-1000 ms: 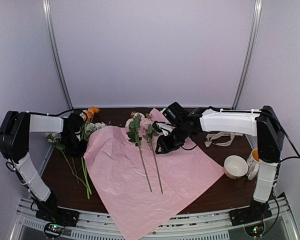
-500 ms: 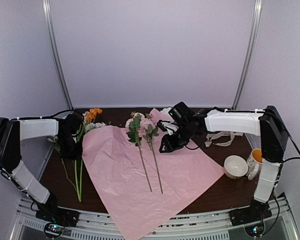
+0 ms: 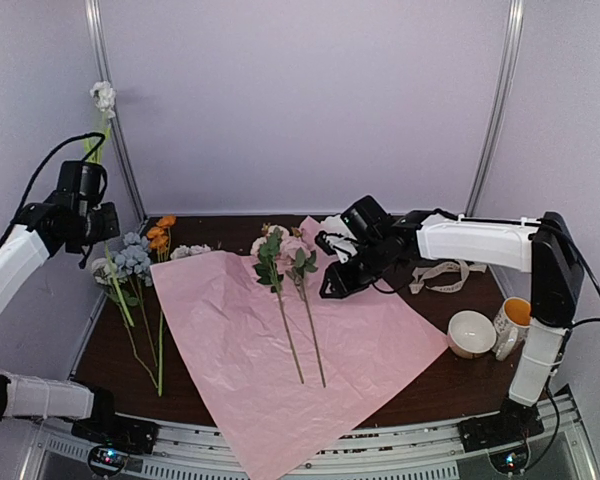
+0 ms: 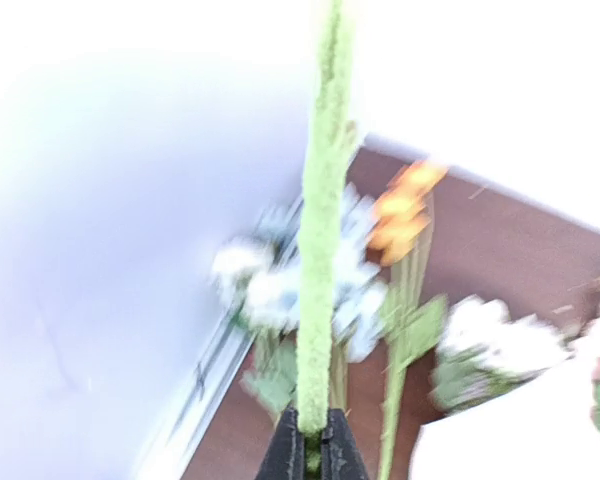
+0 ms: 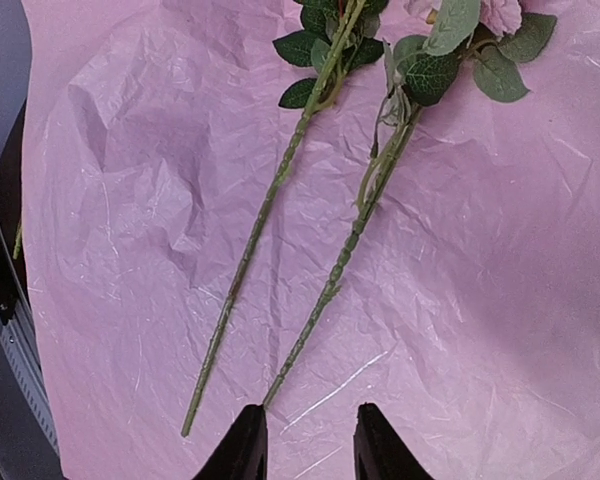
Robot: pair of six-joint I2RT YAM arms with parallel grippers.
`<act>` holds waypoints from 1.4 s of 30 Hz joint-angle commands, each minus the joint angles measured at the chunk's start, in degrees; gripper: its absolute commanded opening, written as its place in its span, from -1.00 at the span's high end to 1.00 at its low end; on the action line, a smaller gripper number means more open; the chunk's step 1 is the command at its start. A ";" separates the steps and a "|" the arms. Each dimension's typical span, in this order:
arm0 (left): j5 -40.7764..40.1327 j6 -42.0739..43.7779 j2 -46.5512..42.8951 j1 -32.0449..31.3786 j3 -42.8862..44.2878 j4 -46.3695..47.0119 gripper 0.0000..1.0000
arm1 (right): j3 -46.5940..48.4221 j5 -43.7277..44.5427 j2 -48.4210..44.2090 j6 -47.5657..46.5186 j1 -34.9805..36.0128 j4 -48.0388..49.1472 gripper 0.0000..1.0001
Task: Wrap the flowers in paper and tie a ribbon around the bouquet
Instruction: Pass from the left arm to the right, then place the fake flower on the flattened wrapping paper.
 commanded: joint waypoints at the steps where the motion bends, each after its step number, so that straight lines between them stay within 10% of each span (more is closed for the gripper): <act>1: 13.17 12.88 -8.81 -7.77 0.19 18.78 1.00 | 3.60 -5.15 -5.28 -1.66 -0.12 3.37 0.37; 7: 37.57 17.27 -4.99 -27.51 -2.70 42.57 1.00 | 6.70 -15.68 -11.86 3.22 1.78 21.35 0.33; 15: 52.49 14.35 6.40 -33.68 0.11 56.55 1.00 | 2.86 -19.76 -16.38 16.28 3.72 54.25 0.09; 26: 54.12 12.78 8.66 -37.05 -1.00 58.68 1.00 | 6.74 -12.27 -13.30 15.79 4.37 46.41 0.00; 30: 53.75 12.23 9.02 -37.02 -0.61 56.98 1.00 | 7.69 -14.94 -12.08 16.29 4.41 47.29 0.86; 33: 53.28 12.22 9.44 -37.02 0.11 53.09 1.00 | 8.09 -16.66 -11.66 17.36 4.33 47.39 1.00; 37: 50.47 12.10 7.84 -36.18 -0.27 47.92 -0.29 | 9.64 -12.10 -11.66 13.77 3.38 35.82 1.00; 42: 37.20 7.66 2.56 -26.87 -1.00 34.43 -0.38 | 15.10 -6.35 -6.84 9.06 2.72 12.14 1.00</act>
